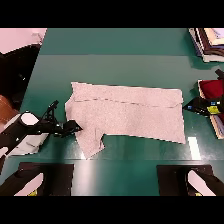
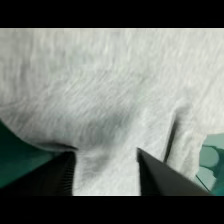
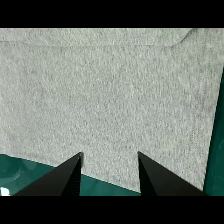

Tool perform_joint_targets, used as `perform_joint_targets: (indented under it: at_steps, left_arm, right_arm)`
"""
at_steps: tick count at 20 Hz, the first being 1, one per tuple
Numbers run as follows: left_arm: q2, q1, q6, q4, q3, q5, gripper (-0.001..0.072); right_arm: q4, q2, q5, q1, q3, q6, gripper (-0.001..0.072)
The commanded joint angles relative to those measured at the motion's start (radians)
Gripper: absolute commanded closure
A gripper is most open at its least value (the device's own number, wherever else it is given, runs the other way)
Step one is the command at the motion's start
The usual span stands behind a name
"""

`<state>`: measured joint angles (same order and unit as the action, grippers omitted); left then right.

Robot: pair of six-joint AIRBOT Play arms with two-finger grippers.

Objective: Fold the shirts.

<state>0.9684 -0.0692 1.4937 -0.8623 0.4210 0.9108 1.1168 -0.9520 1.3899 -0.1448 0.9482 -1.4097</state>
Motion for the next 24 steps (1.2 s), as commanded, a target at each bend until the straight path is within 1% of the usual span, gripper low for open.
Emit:
perform_joint_targets:
  at_steps: [1, 2, 4, 6, 8, 9, 10, 11, 13, 15, 17, 21, 22, 23, 24]
  left_arm:
    - [0.000, -0.029, -0.002, 0.028, -0.003, -0.035, 0.0660]
    - [-0.001, -0.029, -0.002, 0.028, 0.003, -0.017, 0.0687]
    - [-0.012, -0.029, -0.002, -0.007, 0.039, 0.068, 0.0687]
    - [-0.060, -0.029, 0.010, -0.084, 0.072, 0.146, 0.0687]
    - [-0.136, -0.029, 0.045, -0.142, 0.082, 0.194, 0.0687]
    - [-0.171, -0.029, 0.045, -0.153, 0.082, 0.217, 0.0686]
    - [-0.196, -0.029, 0.045, -0.157, 0.082, 0.235, 0.0686]
    - [-0.215, -0.029, 0.044, -0.157, 0.082, 0.244, 0.0686]
    - [-0.222, -0.029, 0.044, -0.159, 0.082, 0.249, 0.0686]
    - [-0.222, -0.029, 0.044, -0.160, 0.082, 0.239, 0.0686]
    - [-0.222, -0.029, 0.044, -0.160, 0.082, 0.230, 0.0686]
    - [-0.222, -0.029, 0.044, -0.178, 0.082, 0.231, 0.0686]
    - [-0.222, -0.029, 0.044, -0.190, 0.082, 0.238, 0.0686]
    - [-0.222, -0.029, 0.044, -0.204, 0.082, 0.262, 0.0686]
    - [-0.222, -0.029, 0.046, -0.220, 0.082, 0.308, 0.0687]
  right_arm:
    - [0.004, 0.001, 0.002, -0.003, 0.000, 0.009, 0.0301]
    - [0.005, 0.001, 0.004, -0.013, 0.000, 0.015, 0.0301]
    - [0.041, 0.000, 0.035, -0.045, -0.001, 0.025, 0.0301]
    - [0.149, 0.001, 0.070, -0.096, -0.008, 0.024, 0.0301]
    - [0.224, 0.000, 0.084, -0.168, -0.078, 0.023, 0.0301]
    - [0.227, -0.005, 0.078, -0.208, -0.130, 0.024, 0.0297]
    - [0.219, -0.019, 0.074, -0.253, -0.190, 0.024, 0.0256]
    - [0.209, -0.039, 0.068, -0.289, -0.240, 0.024, 0.0243]
    - [0.209, -0.086, 0.040, -0.320, -0.319, 0.024, 0.0246]
    - [0.166, -0.125, 0.002, -0.307, -0.366, 0.047, 0.0268]
    - [0.107, -0.152, -0.039, -0.268, -0.382, 0.050, 0.0268]
    - [0.106, -0.162, -0.054, -0.156, -0.381, 0.050, 0.0285]
    - [0.108, -0.161, -0.050, -0.127, -0.381, 0.050, 0.0300]
    - [0.109, -0.161, -0.044, -0.102, -0.381, 0.050, 0.0481]
    - [0.113, -0.161, -0.036, -0.082, -0.381, 0.050, 0.0591]
